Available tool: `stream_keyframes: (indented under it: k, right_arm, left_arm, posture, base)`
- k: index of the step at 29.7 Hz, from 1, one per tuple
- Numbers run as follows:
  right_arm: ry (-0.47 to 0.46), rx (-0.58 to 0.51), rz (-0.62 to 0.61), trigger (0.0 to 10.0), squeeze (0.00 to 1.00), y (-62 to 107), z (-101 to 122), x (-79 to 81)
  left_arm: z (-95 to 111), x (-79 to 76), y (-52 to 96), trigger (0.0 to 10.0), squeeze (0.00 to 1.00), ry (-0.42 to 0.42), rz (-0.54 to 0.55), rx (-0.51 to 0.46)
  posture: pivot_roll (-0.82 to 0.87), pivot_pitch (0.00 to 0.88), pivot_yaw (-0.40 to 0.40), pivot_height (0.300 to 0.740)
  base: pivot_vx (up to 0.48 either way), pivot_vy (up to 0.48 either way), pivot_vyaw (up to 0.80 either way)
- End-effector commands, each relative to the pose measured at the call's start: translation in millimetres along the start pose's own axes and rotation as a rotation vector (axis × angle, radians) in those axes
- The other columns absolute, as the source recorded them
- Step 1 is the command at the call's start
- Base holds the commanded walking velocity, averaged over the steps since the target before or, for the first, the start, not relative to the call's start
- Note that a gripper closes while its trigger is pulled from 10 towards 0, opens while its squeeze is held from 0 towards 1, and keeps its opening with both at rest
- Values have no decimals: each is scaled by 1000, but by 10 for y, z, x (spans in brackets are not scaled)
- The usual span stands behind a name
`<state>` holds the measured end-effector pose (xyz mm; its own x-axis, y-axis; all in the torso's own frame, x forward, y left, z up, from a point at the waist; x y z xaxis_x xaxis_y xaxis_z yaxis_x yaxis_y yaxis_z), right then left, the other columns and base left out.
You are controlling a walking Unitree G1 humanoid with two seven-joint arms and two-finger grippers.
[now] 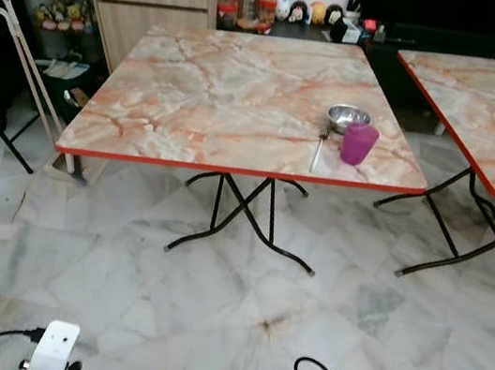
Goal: Setting the table
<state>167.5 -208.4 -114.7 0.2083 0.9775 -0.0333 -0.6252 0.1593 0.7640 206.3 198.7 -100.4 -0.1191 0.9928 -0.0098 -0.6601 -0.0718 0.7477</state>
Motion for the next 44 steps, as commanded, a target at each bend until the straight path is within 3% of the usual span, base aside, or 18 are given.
stream_keyframes:
  k: [1,5,9,12,19,34,36,42,43,44]
  right_arm:
    - [-2,-40,11,10000,0,-24,107,34]
    - [13,-72,25,10000,0,-41,193,75]
    - [36,-164,7,10000,0,-62,407,76]
    - [59,-207,-4,10000,0,-64,500,65]
    - [155,-508,13,10000,0,-14,1189,185]
    - [159,-557,6,10000,0,12,1277,201]
    - [180,-682,-6,10000,0,90,1549,241]
    - [188,-697,-7,10000,0,100,1588,254]
    - [206,-916,21,10000,0,315,2125,480]
    - [206,-916,21,10000,0,315,2125,480]
  left_arm:
    - [106,-17,-16,10000,0,-9,-9,-43]
    - [182,-45,-27,10000,0,-8,-18,-74]
    - [437,-104,-35,10000,0,-32,-38,-197]
    - [530,-94,-35,10000,0,-26,-37,-236]
    - [1153,-178,30,10000,0,12,-67,-498]
    - [1220,-205,53,10000,0,18,-79,-538]
    - [1434,-283,119,10000,0,41,-99,-637]
    - [1474,-296,132,10000,0,40,-100,-654]
    - [1941,-448,289,10000,0,88,-125,-828]
    - [1941,-448,289,10000,0,88,-125,-828]
  posture:
    - [-50,0,50,740]
    - [-52,0,53,740]
    - [-58,0,57,740]
    - [-55,0,56,740]
    - [-53,0,53,740]
    - [-54,0,54,740]
    - [-58,0,54,740]
    - [-59,0,54,740]
    - [-55,0,43,740]
    - [-55,0,43,740]
  base:
    - [0,0,0]
    - [0,0,0]
    - [0,0,0]
    - [0,0,0]
    - [0,0,0]
    - [0,0,0]
    - [0,0,0]
    - [0,0,0]
    - [262,0,0]
    - [262,0,0]
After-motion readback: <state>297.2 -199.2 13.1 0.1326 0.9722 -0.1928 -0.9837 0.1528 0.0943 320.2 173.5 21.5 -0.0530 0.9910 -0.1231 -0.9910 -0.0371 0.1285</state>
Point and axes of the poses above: a point about 5 cm out from each wrist's last joint towards the gripper, its own y axis pointing back from the gripper into the wrist, its own z axis along the axis of the wrist's last joint, x = y × z, the point moved 3 cm from there along -y, pointing out of the wrist towards the gripper, and after that the axes turned 11 degrees about y, right-handed, at the moved point
